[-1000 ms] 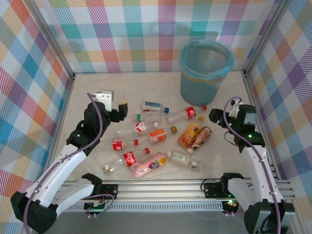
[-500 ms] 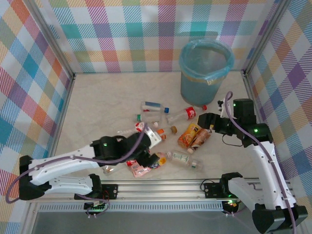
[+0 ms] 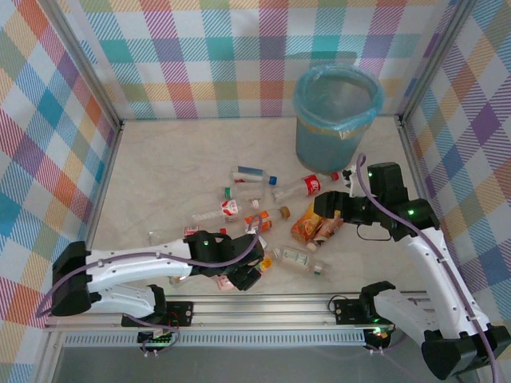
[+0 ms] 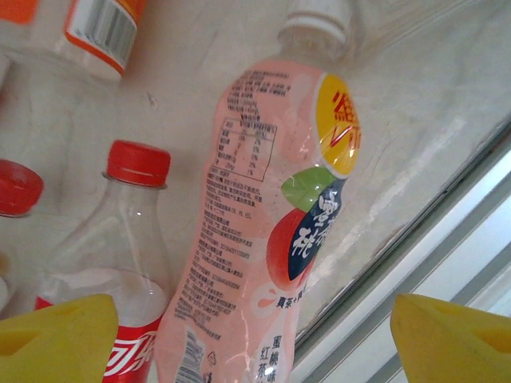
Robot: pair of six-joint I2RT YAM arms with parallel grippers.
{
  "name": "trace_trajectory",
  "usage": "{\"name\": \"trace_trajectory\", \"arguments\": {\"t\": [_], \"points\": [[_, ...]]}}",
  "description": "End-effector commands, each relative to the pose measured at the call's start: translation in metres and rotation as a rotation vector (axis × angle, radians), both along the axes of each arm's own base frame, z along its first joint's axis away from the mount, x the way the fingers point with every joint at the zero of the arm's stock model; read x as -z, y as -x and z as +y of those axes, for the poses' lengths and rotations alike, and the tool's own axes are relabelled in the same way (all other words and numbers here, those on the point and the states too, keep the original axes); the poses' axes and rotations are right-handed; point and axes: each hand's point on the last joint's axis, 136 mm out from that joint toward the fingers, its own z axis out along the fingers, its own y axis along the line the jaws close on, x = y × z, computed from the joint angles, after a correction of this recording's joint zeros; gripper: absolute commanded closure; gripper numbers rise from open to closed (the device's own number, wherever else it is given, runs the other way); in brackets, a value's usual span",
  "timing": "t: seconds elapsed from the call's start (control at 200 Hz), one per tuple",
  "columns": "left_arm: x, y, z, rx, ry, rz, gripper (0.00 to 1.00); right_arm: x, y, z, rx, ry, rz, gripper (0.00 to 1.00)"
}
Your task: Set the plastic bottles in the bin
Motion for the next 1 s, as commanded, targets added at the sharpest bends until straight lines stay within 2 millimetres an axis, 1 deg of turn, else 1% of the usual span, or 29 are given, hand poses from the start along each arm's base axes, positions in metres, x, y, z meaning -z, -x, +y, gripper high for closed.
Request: {"name": "trace_trajectory", "arguments": {"t": [0.0,0.155,0.395,0.625,0.785,0.915,0.995], "points": [[0.023,0.009,0.014,-0.033,-0.098,0.060,0.11,-0.001,-0.001,0.005,-0.010,-0.013,0.005,0.20],[0.042,0.011,0.014,-0.046,-0.172,0.110,0.12,-0.001,-0.001,0.008,-0.018,-0.008,0.008,0.20],[0.060,0.016,0.015,-0.053,-0.211,0.163,0.15,0.002,0.000,0.011,-0.025,0.001,0.016,0.19],[0.068,0.012,0.022,-0.062,-0.244,0.144,0.16,0.003,-0.001,0.012,-0.023,0.004,0.018,0.19],[0.074,0.013,0.021,-0.053,-0.260,0.155,0.21,0.005,-0.002,0.012,-0.022,0.007,0.023,0.20],[0.075,0.013,0.020,-0.042,-0.263,0.155,0.23,0.006,-0.001,0.012,-0.021,0.012,0.028,0.20],[0.076,0.013,0.021,-0.035,-0.270,0.154,0.27,0.008,-0.002,0.012,-0.021,0.016,0.029,0.20]]}}
